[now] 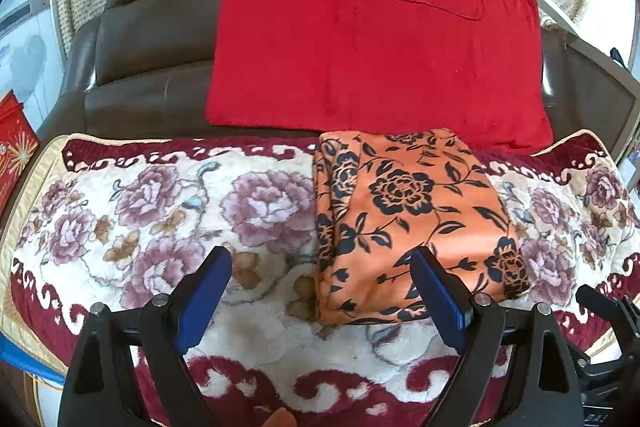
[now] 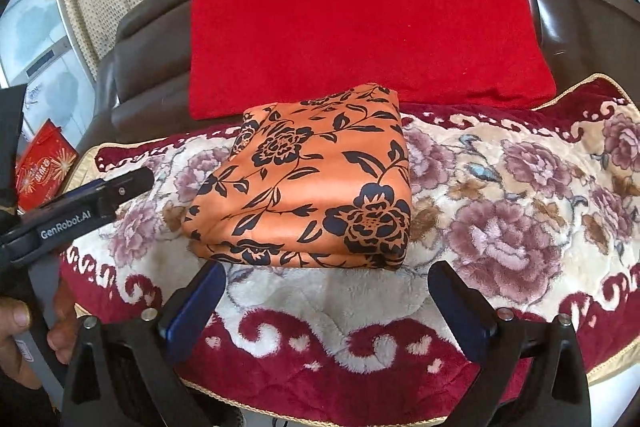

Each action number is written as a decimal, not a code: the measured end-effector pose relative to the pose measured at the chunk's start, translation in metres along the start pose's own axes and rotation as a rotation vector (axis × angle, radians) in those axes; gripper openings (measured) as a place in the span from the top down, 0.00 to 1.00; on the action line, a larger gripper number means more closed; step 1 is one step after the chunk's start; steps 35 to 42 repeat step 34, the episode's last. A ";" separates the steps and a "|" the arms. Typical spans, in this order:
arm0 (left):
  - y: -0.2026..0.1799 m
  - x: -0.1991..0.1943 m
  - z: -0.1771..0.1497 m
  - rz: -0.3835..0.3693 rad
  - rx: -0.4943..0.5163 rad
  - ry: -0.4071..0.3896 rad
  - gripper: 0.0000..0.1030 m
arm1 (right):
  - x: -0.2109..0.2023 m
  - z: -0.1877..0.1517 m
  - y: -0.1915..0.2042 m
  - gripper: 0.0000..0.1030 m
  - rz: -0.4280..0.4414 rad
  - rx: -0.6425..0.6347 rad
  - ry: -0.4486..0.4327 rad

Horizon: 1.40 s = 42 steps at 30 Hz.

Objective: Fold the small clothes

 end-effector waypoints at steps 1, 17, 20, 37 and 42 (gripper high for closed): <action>-0.002 -0.001 0.001 -0.003 0.005 -0.003 0.12 | 0.000 0.001 0.000 0.00 -0.005 -0.002 -0.003; -0.018 -0.002 0.003 0.056 0.061 -0.024 0.03 | -0.002 0.014 -0.001 0.00 -0.074 -0.013 -0.052; -0.019 -0.002 0.004 0.048 0.066 -0.028 0.03 | -0.001 0.014 -0.001 0.00 -0.081 -0.017 -0.051; -0.030 0.001 0.017 0.008 0.077 -0.059 0.03 | 0.001 0.027 -0.003 0.00 -0.099 -0.031 -0.050; -0.030 0.001 0.017 0.008 0.077 -0.059 0.03 | 0.001 0.027 -0.003 0.00 -0.099 -0.031 -0.050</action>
Point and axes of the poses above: each gripper's, at about its wrist camera, not at the fingertips, and x roughly the way its jaws point, y to its left, z to its top, the point moved 5 cm from there along x, roughly the way its jaws point, and after that the axes turned 4 degrees about y, right-handed, at the moved point
